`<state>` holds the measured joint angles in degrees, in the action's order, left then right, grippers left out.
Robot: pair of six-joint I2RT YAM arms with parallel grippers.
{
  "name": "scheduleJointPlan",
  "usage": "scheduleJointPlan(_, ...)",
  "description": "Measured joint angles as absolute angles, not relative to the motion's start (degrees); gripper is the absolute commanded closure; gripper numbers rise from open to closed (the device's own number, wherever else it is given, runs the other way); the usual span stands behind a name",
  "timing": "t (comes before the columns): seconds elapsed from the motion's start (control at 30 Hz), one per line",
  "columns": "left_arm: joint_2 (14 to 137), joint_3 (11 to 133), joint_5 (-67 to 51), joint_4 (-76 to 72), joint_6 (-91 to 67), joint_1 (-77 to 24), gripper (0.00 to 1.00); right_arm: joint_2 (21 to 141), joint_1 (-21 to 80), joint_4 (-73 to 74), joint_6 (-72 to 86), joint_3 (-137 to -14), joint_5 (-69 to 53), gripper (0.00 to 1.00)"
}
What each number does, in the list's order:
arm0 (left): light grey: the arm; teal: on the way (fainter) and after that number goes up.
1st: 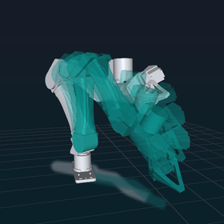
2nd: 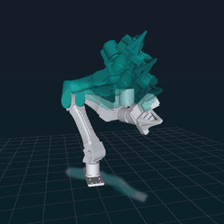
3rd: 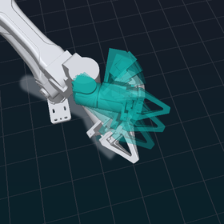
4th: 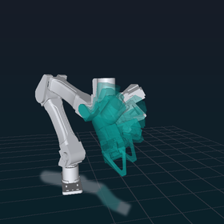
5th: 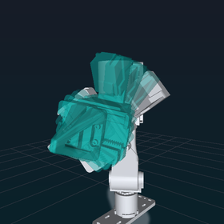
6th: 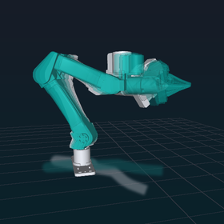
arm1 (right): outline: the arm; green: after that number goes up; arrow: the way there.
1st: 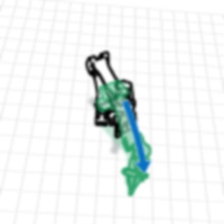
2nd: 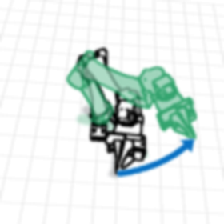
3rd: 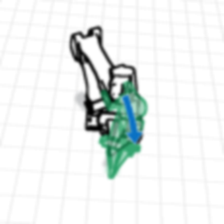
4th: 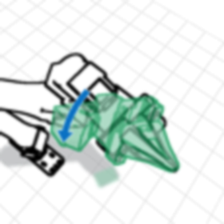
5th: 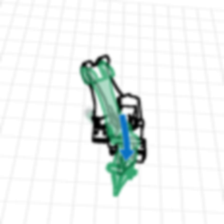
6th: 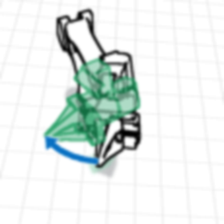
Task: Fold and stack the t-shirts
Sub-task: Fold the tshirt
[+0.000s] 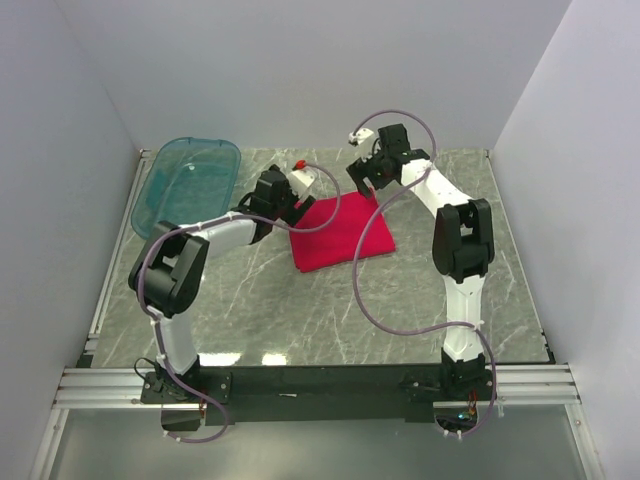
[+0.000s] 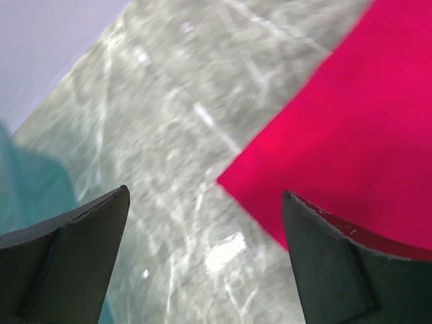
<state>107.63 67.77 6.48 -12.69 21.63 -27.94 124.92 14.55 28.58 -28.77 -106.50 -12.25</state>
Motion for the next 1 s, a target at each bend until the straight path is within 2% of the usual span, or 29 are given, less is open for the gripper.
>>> scheduleJointPlan(0.1, 106.2, 67.7, 9.2, -11.7, 18.5, -27.7, 0.01, 124.5, 14.1, 28.1, -25.0, -106.0, -13.8, 0.15)
scheduleJointPlan(0.13, 105.3, 67.7, 9.3, -11.1, 17.4, -27.7, 0.01, 124.3, 13.8, 28.6, -24.7, -106.0, -15.2, 0.20)
scheduleJointPlan(0.17, 104.0, 67.8, 8.8, -10.0, 15.6, -27.6, 0.02, 124.0, 13.5, 29.5, -25.0, -106.0, -17.8, 0.36)
scheduleJointPlan(0.23, 100.9, 67.9, 7.1, -7.4, 11.6, -27.3, 0.06, 123.5, 13.0, 32.6, -25.7, -106.1, -24.4, 0.54)
scheduleJointPlan(0.27, 99.6, 68.3, 5.9, -6.0, 9.1, -27.2, 0.12, 123.3, 12.9, 34.3, -25.8, -106.2, -27.5, 0.76)
scheduleJointPlan(0.33, 97.4, 69.1, 2.3, -3.7, 2.9, -27.0, 0.18, 123.3, 12.6, 37.7, -25.5, -106.6, -32.2, 0.83)
scheduleJointPlan(0.53, 94.2, 63.4, -12.7, -7.6, -17.5, -26.7, 0.24, 122.9, 12.6, 43.4, -23.4, -102.4, -45.8, 0.80)
scheduleJointPlan(0.7, 99.9, 61.1, -19.5, -10.0, -29.0, -26.7, 0.29, 123.0, 12.6, 45.9, -21.4, -94.4, -52.7, 0.79)
scheduleJointPlan(1.0, 103.3, 58.0, -21.3, -13.1, -35.5, -26.7, 0.28, 122.3, 11.5, 44.6, -17.1, -84.4, -51.1, 0.77)
